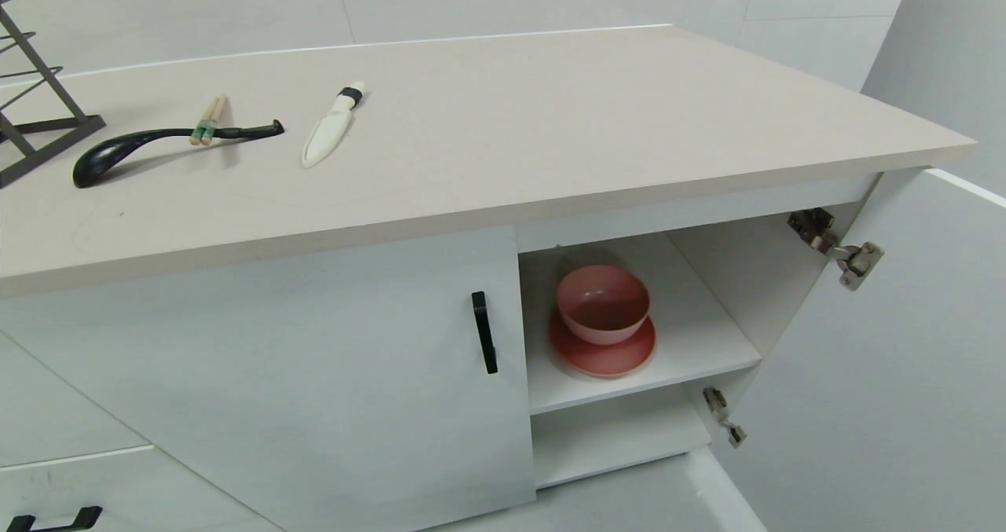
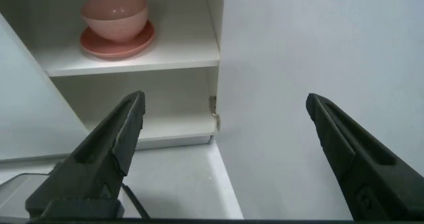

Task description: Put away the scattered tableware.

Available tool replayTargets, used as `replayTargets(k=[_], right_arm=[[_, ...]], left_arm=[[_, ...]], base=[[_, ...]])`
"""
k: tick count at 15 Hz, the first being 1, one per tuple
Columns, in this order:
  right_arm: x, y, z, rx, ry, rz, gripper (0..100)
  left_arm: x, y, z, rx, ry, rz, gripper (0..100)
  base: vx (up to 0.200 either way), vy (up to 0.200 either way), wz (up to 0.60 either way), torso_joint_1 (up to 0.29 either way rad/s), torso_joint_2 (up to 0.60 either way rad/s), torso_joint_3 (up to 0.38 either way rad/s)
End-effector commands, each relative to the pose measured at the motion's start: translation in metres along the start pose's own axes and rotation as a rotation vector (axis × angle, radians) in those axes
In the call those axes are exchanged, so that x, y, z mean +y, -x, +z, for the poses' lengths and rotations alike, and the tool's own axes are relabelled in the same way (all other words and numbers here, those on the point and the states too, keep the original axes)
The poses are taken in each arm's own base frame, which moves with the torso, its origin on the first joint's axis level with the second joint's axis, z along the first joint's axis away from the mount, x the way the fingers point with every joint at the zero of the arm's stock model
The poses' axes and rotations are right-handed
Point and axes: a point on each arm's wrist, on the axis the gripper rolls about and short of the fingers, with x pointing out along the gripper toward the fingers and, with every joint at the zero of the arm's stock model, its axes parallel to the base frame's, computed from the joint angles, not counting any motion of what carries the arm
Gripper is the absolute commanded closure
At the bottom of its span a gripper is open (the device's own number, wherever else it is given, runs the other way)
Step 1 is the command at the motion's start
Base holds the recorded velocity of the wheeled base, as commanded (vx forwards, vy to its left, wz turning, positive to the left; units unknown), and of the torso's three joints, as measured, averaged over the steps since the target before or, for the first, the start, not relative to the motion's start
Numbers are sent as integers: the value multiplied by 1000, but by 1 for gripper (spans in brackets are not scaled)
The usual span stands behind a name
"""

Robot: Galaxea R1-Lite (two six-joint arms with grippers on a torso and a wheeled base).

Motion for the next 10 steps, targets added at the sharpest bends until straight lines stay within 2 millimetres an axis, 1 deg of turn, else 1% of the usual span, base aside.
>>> replayTargets(k=[1,10], right_arm=[[0,0,0,-1,-6,-4,0],[0,0,0,-3,-21,9,0]], left_arm=[[0,0,0,-1,-1,1,0],[0,0,0,1,-9,1,0]], base=[[-200,0,0,7,-2,7],[-200,0,0,4,2,2]])
